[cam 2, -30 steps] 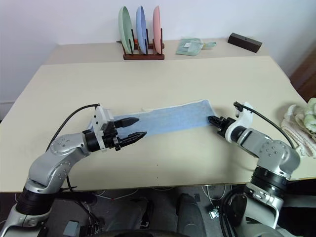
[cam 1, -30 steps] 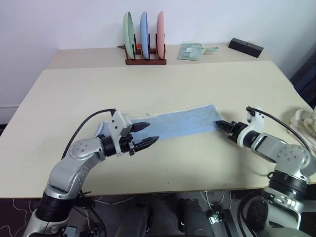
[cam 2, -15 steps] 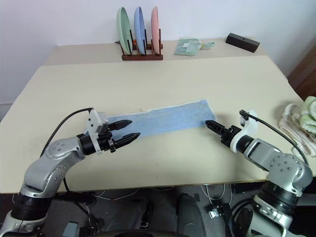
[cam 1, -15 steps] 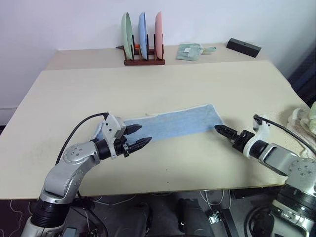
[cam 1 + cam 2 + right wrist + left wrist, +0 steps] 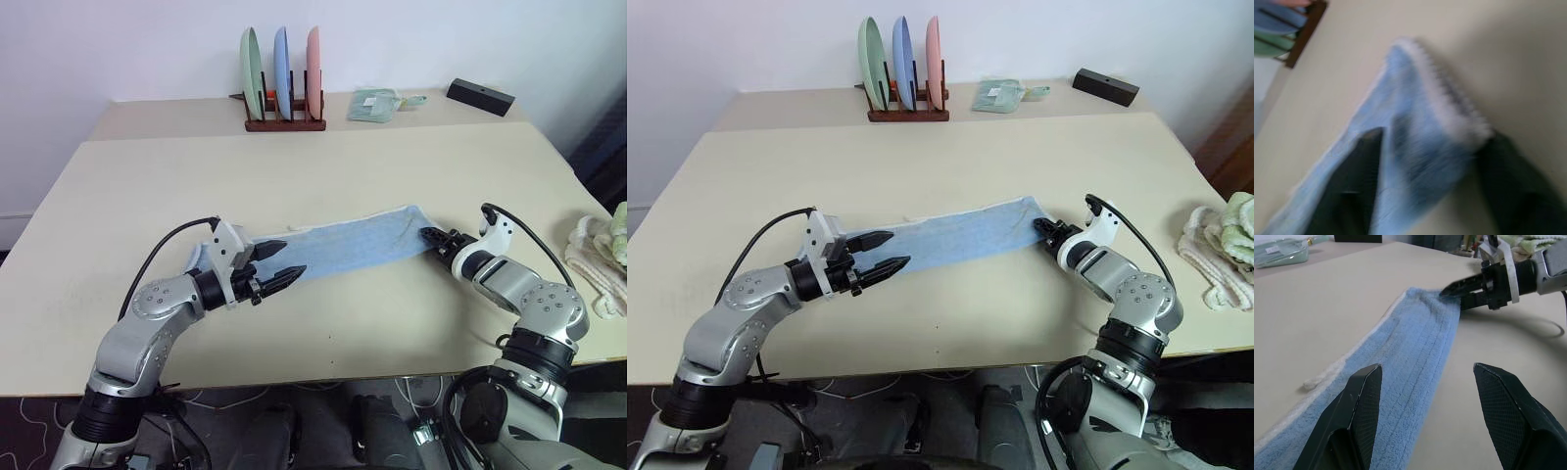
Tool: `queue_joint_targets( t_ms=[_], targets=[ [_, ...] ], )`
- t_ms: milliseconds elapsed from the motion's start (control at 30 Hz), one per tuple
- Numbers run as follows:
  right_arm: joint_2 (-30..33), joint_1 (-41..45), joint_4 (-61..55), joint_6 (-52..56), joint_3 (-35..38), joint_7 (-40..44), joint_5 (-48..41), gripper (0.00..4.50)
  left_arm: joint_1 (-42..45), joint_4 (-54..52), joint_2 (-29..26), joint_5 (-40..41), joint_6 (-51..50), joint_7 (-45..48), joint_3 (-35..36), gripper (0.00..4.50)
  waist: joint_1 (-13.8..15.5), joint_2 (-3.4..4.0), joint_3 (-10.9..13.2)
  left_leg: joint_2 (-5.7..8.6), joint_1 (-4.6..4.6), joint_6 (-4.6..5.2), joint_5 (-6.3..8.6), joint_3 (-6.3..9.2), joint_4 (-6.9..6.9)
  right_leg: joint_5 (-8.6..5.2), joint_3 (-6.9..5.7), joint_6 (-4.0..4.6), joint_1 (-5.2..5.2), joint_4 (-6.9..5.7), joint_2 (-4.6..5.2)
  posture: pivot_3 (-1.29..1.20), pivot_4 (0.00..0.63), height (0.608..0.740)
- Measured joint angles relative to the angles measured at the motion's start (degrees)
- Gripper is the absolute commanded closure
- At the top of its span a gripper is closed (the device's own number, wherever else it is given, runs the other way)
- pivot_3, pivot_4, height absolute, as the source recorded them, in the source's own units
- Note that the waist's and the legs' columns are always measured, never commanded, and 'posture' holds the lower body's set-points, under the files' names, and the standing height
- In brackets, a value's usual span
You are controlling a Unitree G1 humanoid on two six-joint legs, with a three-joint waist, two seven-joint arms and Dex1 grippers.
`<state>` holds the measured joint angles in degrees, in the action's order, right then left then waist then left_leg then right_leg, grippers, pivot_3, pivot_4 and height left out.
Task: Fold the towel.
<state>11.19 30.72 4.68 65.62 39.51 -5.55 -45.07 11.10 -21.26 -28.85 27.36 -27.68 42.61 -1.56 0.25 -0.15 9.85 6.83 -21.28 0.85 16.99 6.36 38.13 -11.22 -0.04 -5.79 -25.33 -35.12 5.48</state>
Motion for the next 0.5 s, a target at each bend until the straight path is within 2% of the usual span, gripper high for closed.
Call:
queue_joint_targets(
  t_ms=[33,200,267,400,467,500],
  targets=[
    [-0.02,0.03,-0.09,-0.37,0.02,-0.16,-0.14,4.39,-0.06,0.00,0.09,-0.12,0.02,-0.07,0.01,1.47,0.00,0.00,0.00,0.00,0.00,0.00,0.00,0.00,0.00,0.00,0.00,0.00,0.00,0.00,0.00,0.00,0.150,0.740],
    [1.46,-0.04,0.21,-2.47,-0.16,-0.47,-0.14,4.45,-0.78,0.00,0.38,-0.63,0.54,-0.42,0.04,1.47,0.39,0.02,0.01,0.04,-0.04,0.01,0.00,0.00,0.00,0.00,0.00,0.00,-0.02,0.01,0.00,0.00,0.150,0.740],
    [5.16,-0.35,0.49,-2.82,-0.17,0.68,0.03,4.45,-0.87,0.01,0.49,-0.69,0.69,-0.45,0.08,1.47,0.64,0.10,0.05,0.17,-0.10,0.02,0.00,0.04,0.00,-0.01,-0.02,-0.01,-0.05,0.02,0.07,0.00,0.150,0.740],
    [16.99,-1.07,0.28,-5.54,-1.02,7.26,1.66,4.45,-0.67,1.06,0.50,-0.96,1.03,-0.39,0.10,1.47,0.43,0.14,0.07,0.19,-0.11,0.06,0.03,0.01,0.00,-0.02,-0.02,-0.04,-0.04,0.08,0.09,0.00,0.150,0.740],
    [21.35,-2.29,-1.49,-7.48,-3.76,11.79,3.01,4.45,-0.28,1.45,0.59,-1.09,1.10,-0.28,0.03,1.47,0.06,0.14,0.07,0.09,-0.08,0.07,0.03,-0.01,-0.03,-0.03,-0.01,-0.04,-0.04,0.08,0.07,0.00,0.150,0.740],
    [23.93,-3.85,-3.54,-8.89,-7.38,15.21,4.34,4.45,0.07,1.61,0.63,-1.18,1.16,-0.20,0.02,1.47,-0.14,0.14,0.08,0.04,-0.09,0.07,0.03,-0.02,-0.04,-0.03,-0.01,-0.04,-0.06,0.08,0.06,0.00,0.150,0.740]
  ],
)
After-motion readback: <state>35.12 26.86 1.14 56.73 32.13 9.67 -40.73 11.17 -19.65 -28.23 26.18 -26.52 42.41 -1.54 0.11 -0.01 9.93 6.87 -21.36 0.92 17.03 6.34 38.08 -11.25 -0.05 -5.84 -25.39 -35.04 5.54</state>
